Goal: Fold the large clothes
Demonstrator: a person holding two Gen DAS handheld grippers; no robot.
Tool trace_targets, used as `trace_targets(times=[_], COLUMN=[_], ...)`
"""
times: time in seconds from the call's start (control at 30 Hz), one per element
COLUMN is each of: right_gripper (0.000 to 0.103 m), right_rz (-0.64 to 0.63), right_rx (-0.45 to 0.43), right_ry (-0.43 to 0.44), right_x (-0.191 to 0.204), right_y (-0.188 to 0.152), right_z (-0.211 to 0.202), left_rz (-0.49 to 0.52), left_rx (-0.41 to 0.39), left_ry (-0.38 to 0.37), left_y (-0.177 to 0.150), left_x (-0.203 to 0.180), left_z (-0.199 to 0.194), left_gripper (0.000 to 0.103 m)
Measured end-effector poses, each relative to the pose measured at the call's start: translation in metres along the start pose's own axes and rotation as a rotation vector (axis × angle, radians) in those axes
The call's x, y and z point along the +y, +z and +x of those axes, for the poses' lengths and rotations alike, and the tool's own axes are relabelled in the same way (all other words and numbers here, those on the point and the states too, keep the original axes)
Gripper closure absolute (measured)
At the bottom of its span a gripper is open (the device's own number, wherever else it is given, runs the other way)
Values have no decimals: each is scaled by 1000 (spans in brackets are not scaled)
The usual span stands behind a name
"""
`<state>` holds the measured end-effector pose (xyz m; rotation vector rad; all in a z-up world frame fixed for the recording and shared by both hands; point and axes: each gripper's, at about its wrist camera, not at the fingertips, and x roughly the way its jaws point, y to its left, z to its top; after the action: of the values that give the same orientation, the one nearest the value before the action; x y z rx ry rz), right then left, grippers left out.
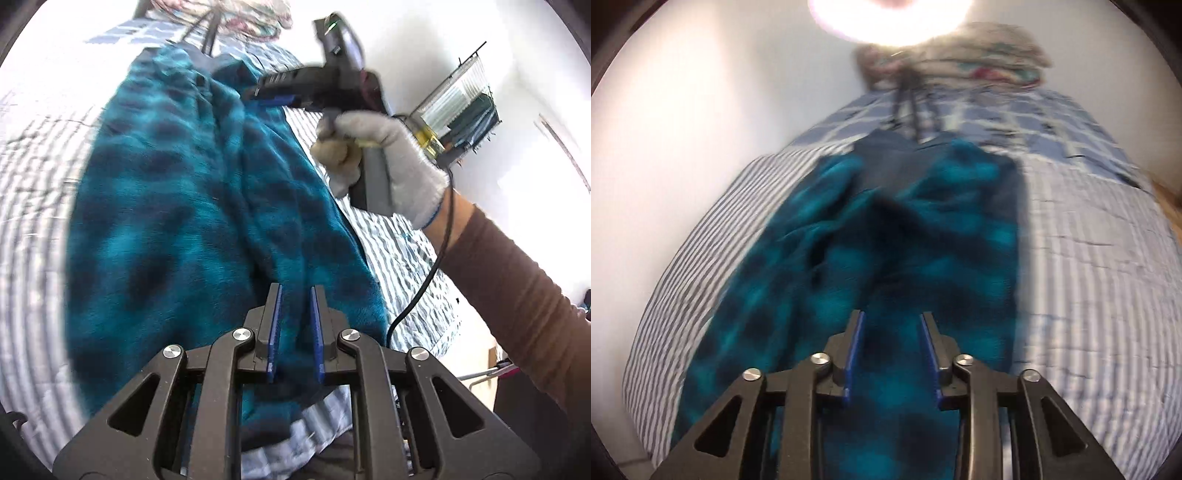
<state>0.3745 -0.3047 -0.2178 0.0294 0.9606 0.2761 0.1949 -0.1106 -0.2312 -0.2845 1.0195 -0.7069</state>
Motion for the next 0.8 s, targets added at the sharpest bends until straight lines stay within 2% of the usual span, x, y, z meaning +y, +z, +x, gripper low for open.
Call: trace_targets(times=[0.1,0.13,0.23,0.3,0.33,0.4,0.47,0.57,0.7,0.77,0.8], right_gripper=[77,75,73,76,77,77,77,78,77,77,77], right_rz=[-52,-88,-116,-66,-32,27,70,112,162,121,60], right_rx=[67,102,94,63,17,-54,-85,-95,-72,-16,18], right_ry=[-3,-30,-47,27,51,30,-24,-75,-43,-72,-127], right_x=[20,30,38,29,21,5,-8,-20,-19,-11,-1], right_y=[-7,-13,-13,-6,0,12,22,36,47,51,50], right_z=[28,41,38,22,9,-6,-7,8,41,67,80], left_rz=[-1,-8,-24,-40,-55,-91,-119,-145,-144,-138,-138], left_rx=[-26,-35,-62,-75,-79,-87,-95,-116,-127,-123,-120], left_ry=[43,58,110,139,149,168,186,208,221,227,226], left_y=[-5,-8,-15,-20,-24,-29,-30,-32,-29,-28,-28], left_x=[8,15,38,51,59,75,89,101,106,107,106], left_z=[-23,-32,-56,-66,-71,-76,-82,-89,-89,-86,-85], left_gripper=[91,91,91,91,91,91,91,91,91,91,91])
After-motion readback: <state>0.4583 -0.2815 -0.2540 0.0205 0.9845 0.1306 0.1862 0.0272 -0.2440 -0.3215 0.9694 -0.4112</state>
